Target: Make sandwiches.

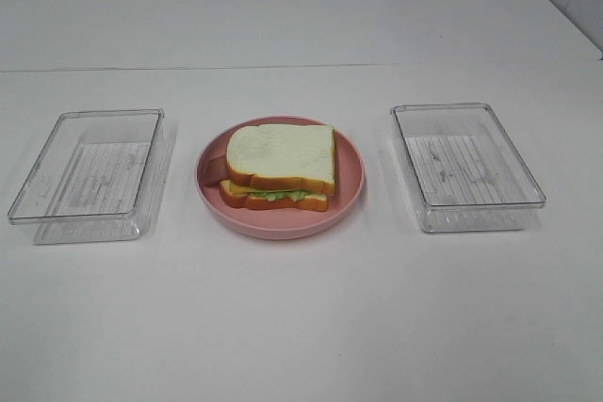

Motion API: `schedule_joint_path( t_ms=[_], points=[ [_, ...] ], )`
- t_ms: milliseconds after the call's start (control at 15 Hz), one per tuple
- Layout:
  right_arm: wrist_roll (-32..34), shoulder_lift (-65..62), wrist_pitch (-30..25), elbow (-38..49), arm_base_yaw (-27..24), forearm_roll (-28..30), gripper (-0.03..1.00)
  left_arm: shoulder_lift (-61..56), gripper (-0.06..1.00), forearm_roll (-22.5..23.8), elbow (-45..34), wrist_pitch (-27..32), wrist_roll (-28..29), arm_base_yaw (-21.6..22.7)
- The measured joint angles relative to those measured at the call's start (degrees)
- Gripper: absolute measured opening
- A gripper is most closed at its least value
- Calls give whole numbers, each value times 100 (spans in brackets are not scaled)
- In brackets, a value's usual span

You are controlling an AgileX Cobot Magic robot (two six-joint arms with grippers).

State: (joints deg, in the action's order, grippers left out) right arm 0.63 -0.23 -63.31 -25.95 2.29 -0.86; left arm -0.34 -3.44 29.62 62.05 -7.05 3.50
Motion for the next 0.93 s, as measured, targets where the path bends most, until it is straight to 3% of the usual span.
schedule_joint_path(
  t_ms=[933],
  points=[
    [0,0,0,0,0,0,88,0,88,0,0,0,0,0]
  ],
)
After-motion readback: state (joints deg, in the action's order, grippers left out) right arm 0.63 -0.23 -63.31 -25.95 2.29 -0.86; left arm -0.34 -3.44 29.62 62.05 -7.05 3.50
